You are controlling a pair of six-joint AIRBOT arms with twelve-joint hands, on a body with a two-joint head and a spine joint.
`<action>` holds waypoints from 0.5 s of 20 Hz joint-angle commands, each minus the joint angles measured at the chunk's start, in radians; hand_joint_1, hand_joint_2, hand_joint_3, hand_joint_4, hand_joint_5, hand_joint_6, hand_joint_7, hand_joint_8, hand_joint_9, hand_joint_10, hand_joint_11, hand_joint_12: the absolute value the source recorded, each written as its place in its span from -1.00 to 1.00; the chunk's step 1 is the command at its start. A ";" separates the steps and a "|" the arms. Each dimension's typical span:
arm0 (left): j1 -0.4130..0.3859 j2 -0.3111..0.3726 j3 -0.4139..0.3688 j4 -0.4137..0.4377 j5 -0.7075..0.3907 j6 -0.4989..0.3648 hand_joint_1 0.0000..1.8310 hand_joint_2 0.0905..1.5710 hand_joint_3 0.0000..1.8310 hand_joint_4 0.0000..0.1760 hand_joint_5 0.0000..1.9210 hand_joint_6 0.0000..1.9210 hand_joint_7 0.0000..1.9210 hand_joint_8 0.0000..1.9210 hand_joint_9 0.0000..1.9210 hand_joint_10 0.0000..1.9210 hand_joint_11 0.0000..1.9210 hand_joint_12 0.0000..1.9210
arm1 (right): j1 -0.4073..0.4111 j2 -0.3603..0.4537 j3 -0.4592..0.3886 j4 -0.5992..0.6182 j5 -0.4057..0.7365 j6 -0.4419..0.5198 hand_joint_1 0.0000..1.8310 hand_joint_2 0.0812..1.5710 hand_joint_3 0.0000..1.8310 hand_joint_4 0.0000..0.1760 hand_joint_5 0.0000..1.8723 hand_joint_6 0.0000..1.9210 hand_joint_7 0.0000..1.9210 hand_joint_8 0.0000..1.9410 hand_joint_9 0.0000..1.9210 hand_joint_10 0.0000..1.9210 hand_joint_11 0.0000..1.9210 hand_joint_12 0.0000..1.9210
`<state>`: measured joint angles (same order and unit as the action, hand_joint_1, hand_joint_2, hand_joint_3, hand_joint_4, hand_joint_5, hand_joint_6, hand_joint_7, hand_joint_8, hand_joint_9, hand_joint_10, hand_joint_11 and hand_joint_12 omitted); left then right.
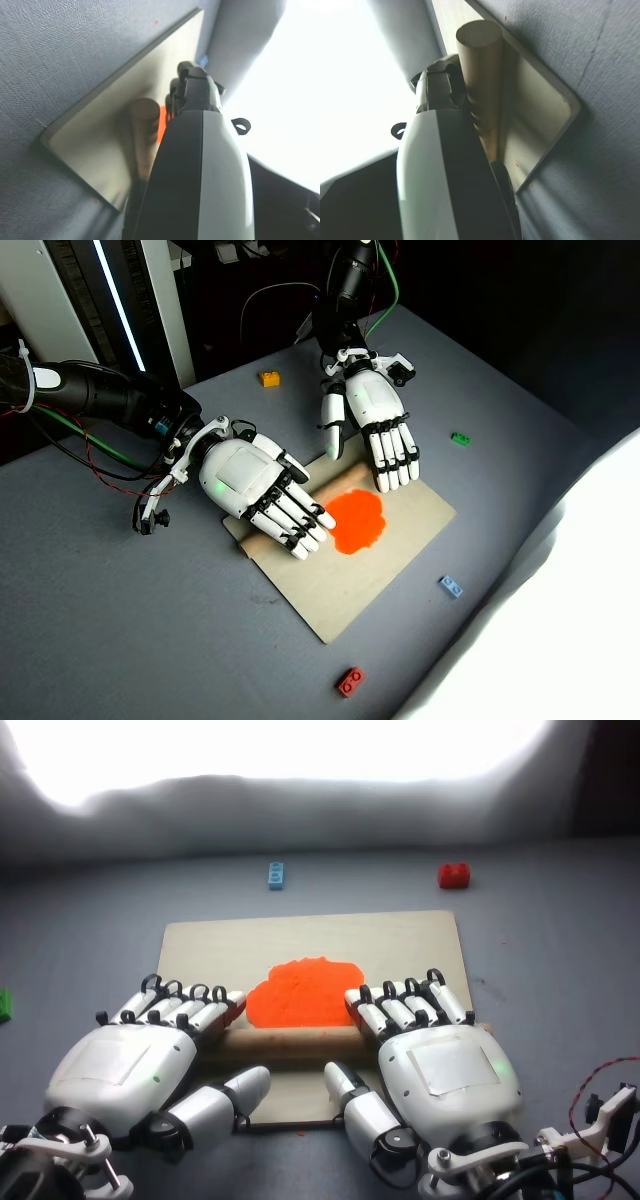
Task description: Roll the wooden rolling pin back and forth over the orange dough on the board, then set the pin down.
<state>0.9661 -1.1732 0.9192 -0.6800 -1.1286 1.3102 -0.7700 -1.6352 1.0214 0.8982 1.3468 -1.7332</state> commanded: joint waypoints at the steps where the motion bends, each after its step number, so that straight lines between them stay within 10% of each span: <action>1: 0.001 0.007 -0.001 0.044 -0.116 -0.002 -1.00 0.79 -1.00 -1.00 -0.77 -1.00 -0.75 -1.00 -0.82 -1.00 -1.00 -0.67 | -0.002 0.004 -0.005 -0.074 0.077 -0.004 -1.00 0.83 -1.00 -1.00 -0.66 -0.99 -0.64 -0.99 -0.69 -0.99 -1.00 -0.31; 10: 0.020 0.007 -0.017 0.058 -0.126 -0.002 -1.00 0.79 -1.00 -1.00 -0.77 -1.00 -0.75 -1.00 -0.82 -1.00 -1.00 -0.67 | -0.005 0.006 -0.010 -0.074 0.084 -0.010 -1.00 0.83 -1.00 -1.00 -0.66 -0.99 -0.64 -0.99 -0.69 -0.99 -1.00 -0.31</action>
<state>0.9878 -1.1732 0.9054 -0.6647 -1.1469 1.3098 -0.7712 -1.6344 1.0161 0.8989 1.3514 -1.7409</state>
